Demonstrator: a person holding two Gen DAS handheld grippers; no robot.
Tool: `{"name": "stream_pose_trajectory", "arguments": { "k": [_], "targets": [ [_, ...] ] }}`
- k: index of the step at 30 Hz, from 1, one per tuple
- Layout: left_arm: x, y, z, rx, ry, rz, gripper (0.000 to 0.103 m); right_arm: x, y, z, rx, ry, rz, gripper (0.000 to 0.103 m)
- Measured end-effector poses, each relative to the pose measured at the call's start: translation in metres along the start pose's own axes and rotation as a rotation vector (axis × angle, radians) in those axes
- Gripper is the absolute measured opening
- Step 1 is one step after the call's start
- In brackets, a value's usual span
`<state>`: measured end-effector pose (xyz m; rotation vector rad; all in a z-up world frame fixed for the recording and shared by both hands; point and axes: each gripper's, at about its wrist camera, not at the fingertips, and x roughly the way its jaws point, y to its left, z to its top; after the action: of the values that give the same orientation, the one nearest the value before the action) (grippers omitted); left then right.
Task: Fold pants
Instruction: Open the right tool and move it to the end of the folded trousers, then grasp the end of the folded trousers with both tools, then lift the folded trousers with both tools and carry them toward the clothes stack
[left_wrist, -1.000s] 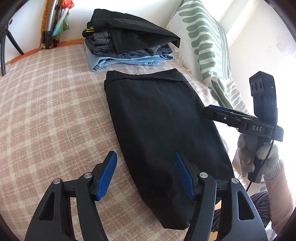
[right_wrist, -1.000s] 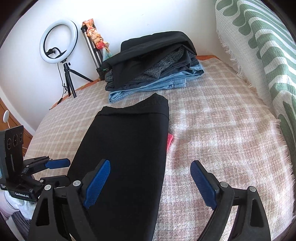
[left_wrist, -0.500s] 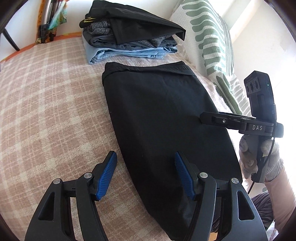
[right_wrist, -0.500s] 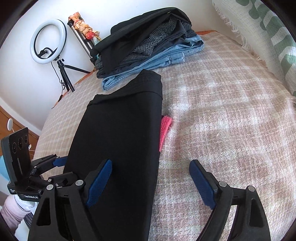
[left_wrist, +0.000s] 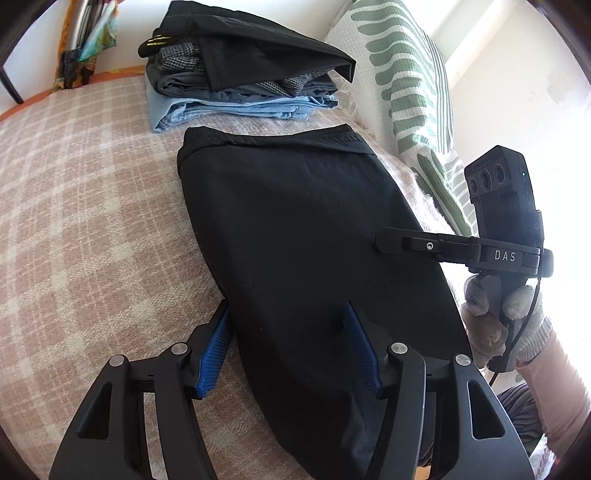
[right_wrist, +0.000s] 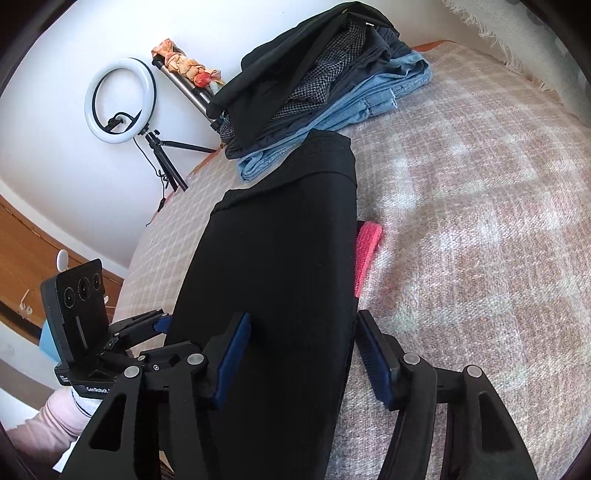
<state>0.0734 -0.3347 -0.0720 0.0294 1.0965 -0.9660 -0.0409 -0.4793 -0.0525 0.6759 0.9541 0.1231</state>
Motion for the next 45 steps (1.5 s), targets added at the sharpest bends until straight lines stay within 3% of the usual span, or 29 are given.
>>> {"name": "stream_pose_trajectory", "arguments": {
  "k": [2, 3, 5, 8, 17, 21, 26, 31, 32, 36, 39, 41, 43, 45],
  "targets": [
    [0.002, -0.002, 0.002, 0.001, -0.001, -0.001, 0.058, 0.002, 0.003, 0.001, 0.014, 0.0, -0.02, 0.061],
    [0.002, -0.003, 0.003, 0.002, -0.001, 0.003, 0.058, 0.003, 0.005, 0.002, 0.011, 0.0, -0.04, 0.055],
    [0.002, -0.003, 0.004, 0.004, -0.005, 0.023, 0.041, 0.004, 0.006, 0.003, 0.019, -0.006, -0.058, 0.046],
    [0.0, 0.001, 0.006, -0.017, -0.014, 0.024, 0.029, 0.001, 0.007, 0.004, 0.036, -0.022, -0.075, 0.038],
    [-0.017, -0.011, 0.006, 0.044, -0.069, 0.071, 0.016, -0.019, 0.03, 0.003, -0.011, -0.08, -0.153, 0.023],
    [-0.027, -0.018, 0.007, 0.072, -0.098, 0.082, 0.013, -0.028, 0.04, 0.003, -0.027, -0.103, -0.116, 0.014],
    [-0.032, -0.017, 0.006, 0.075, -0.104, 0.087, 0.012, -0.03, 0.057, 0.001, -0.079, -0.117, -0.138, 0.013],
    [-0.034, -0.015, 0.007, 0.073, -0.103, 0.089, 0.012, -0.017, 0.049, 0.004, -0.088, -0.087, -0.159, 0.014],
    [-0.032, -0.014, 0.006, 0.074, -0.098, 0.094, 0.012, -0.013, 0.047, 0.004, -0.093, -0.082, -0.17, 0.017],
    [-0.027, -0.009, 0.007, 0.05, -0.083, 0.088, 0.012, 0.004, 0.034, 0.004, -0.13, -0.046, -0.239, 0.046],
    [-0.026, -0.006, 0.008, 0.04, -0.077, 0.082, 0.012, 0.015, 0.023, 0.002, -0.105, -0.021, -0.175, 0.057],
    [-0.028, -0.005, 0.006, 0.04, -0.077, 0.084, 0.012, 0.015, 0.022, 0.003, -0.085, -0.025, -0.157, 0.054],
    [-0.032, -0.002, 0.006, 0.038, -0.08, 0.094, 0.012, 0.014, 0.022, 0.004, -0.059, -0.017, -0.111, 0.04],
    [-0.036, 0.002, 0.005, 0.031, -0.083, 0.102, 0.012, 0.014, 0.023, 0.004, -0.047, -0.016, -0.071, 0.036]
  ]
}}
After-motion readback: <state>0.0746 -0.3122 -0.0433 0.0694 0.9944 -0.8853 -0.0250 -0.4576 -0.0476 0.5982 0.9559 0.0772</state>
